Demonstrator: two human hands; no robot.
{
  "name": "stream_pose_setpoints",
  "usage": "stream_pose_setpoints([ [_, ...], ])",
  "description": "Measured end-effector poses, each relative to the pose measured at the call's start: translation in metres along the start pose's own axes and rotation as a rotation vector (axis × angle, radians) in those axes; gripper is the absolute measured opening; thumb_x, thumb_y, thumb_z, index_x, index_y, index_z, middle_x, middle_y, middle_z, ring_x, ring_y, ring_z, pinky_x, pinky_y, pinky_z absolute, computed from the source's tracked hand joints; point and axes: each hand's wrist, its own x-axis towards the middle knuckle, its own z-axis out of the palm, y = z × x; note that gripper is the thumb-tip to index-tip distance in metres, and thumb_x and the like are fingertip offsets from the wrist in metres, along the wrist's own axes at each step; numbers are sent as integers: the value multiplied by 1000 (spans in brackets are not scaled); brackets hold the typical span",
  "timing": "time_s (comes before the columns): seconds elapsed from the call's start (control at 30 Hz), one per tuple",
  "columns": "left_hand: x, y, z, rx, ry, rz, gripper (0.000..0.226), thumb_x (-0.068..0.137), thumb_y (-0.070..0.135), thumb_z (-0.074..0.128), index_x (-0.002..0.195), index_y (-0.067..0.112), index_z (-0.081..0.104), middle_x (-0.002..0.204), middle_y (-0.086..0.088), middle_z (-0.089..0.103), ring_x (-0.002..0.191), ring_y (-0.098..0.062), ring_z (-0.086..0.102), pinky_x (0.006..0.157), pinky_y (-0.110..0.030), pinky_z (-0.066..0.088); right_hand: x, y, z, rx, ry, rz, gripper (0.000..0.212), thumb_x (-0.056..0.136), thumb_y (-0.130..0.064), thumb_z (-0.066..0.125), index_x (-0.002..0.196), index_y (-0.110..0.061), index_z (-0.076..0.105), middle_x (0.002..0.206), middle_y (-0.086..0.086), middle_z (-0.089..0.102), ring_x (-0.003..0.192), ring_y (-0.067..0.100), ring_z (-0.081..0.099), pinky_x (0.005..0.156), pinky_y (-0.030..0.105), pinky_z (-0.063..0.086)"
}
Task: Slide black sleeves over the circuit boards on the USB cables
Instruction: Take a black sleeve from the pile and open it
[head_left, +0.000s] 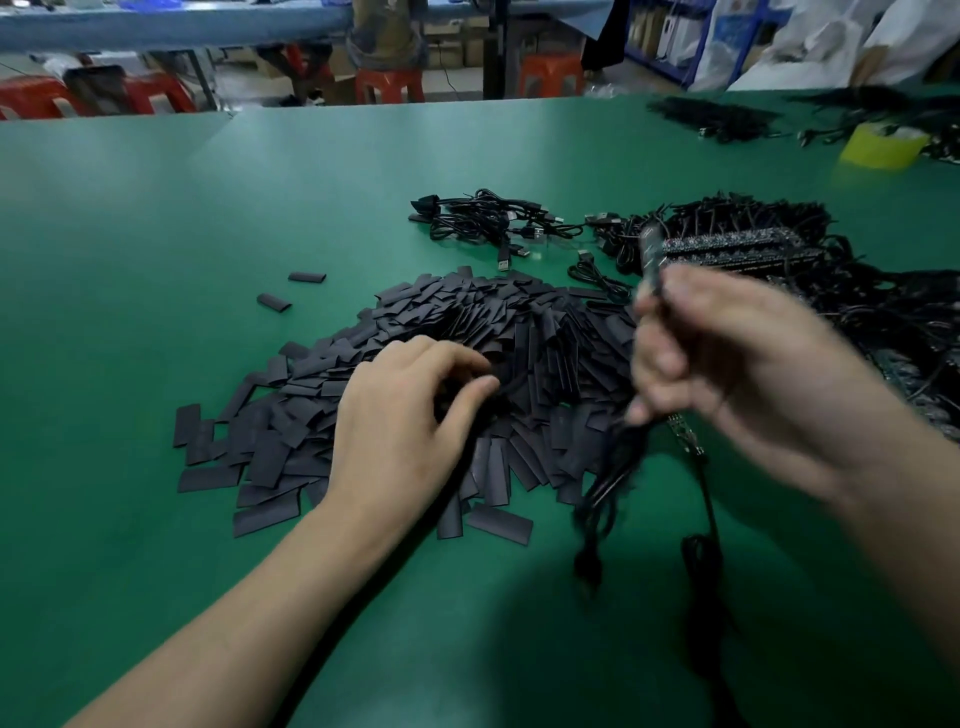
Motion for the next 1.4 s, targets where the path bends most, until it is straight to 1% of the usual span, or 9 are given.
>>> stream_pose_setpoints([
  [0.17,-1,3,1,215,-76,72,32,88,54,69,107,28,74,101,9,66,100,-19,58,83,-36,43,3,-41,-22,-575,187,-307,22,96,-43,58,85,-27,68,56,-8,51,44,10,38,46,21,32],
  [0.33,0,2,0,282,-74,104,21,88,42,77,104,28,76,99,11,72,96,-21,62,78,-37,41,8,-8,0,-1274,141,-94,22,94,-44,57,79,-30,63,70,-13,66,66,0,59,60,29,44],
  [0.57,0,1,-1,143,-79,-22,5,85,39,80,85,34,77,88,18,68,90,-12,58,81,-38,45,18,46,10,-960,125,-5,23,101,-39,55,83,-27,63,75,7,62,61,14,49,56,27,34],
  [0.7,-2,4,-2,114,-38,-22,6,87,35,79,84,33,74,85,19,66,88,-11,56,81,-39,45,18,60,7,-789,160,-19,17,96,-39,65,85,-26,65,59,-13,43,54,2,40,55,19,32],
  [0.8,-2,5,-4,94,43,-9,5,91,31,74,88,31,70,84,19,66,85,-10,60,80,-41,50,18,63,7,-711,185,-48,8,92,-31,72,87,-25,70,66,-17,60,62,-7,58,64,6,40],
  [0.9,-2,5,-4,-123,56,-54,4,92,25,74,90,29,72,85,20,70,83,-4,67,81,-35,55,17,65,8,-664,161,-46,4,92,-30,74,95,-27,74,86,-7,76,82,0,73,78,21,53],
  [1.03,-4,12,-2,-428,-39,-76,14,91,15,76,94,29,76,89,16,75,87,-5,71,77,-15,52,15,65,11,-605,115,-47,3,93,-30,73,93,-28,75,78,-11,73,69,-2,68,70,26,48],
  [1.3,-8,16,1,-231,31,187,28,82,28,85,106,14,81,97,5,73,87,-8,68,81,-23,54,12,67,14,-492,57,-25,21,88,-40,67,93,-20,75,87,10,76,76,12,66,74,42,50],
  [1.4,-6,14,-1,-292,51,150,25,82,27,83,104,14,82,96,6,74,87,-5,69,79,-21,53,11,63,11,-489,15,-49,24,90,-45,67,95,-22,73,76,-1,72,71,2,63,69,25,45],
])
